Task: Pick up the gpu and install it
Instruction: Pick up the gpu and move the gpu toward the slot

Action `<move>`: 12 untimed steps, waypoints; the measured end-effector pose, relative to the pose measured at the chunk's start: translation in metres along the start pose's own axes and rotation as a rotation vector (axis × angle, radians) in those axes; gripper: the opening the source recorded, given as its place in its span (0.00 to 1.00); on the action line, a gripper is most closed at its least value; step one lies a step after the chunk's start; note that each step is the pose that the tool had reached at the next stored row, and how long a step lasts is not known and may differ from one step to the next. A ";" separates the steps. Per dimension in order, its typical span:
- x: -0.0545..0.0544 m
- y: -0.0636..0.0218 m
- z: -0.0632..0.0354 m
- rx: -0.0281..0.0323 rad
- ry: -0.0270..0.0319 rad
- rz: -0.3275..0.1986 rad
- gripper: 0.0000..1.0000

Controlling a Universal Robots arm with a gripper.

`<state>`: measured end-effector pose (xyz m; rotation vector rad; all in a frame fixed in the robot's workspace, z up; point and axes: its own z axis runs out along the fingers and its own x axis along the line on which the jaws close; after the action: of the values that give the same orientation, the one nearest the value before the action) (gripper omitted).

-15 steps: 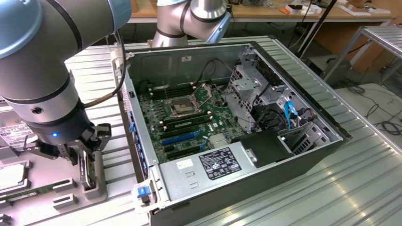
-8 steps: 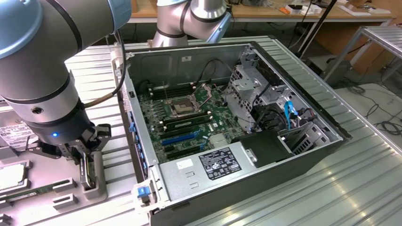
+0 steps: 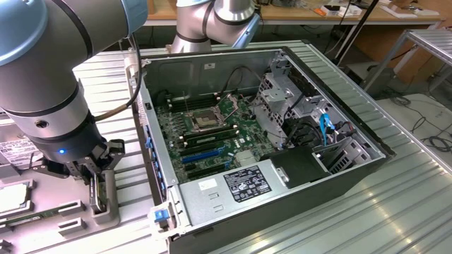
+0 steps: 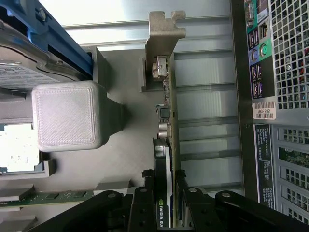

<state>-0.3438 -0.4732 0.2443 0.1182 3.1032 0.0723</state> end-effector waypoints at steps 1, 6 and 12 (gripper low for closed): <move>0.000 0.0000 0.0000 0.0000 0.0000 0.000 0.27; 0.000 0.0000 0.0000 0.0000 -0.0001 0.000 0.27; 0.000 0.0000 0.0000 0.0000 0.0000 0.000 0.27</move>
<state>-0.3438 -0.4732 0.2443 0.1182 3.1032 0.0723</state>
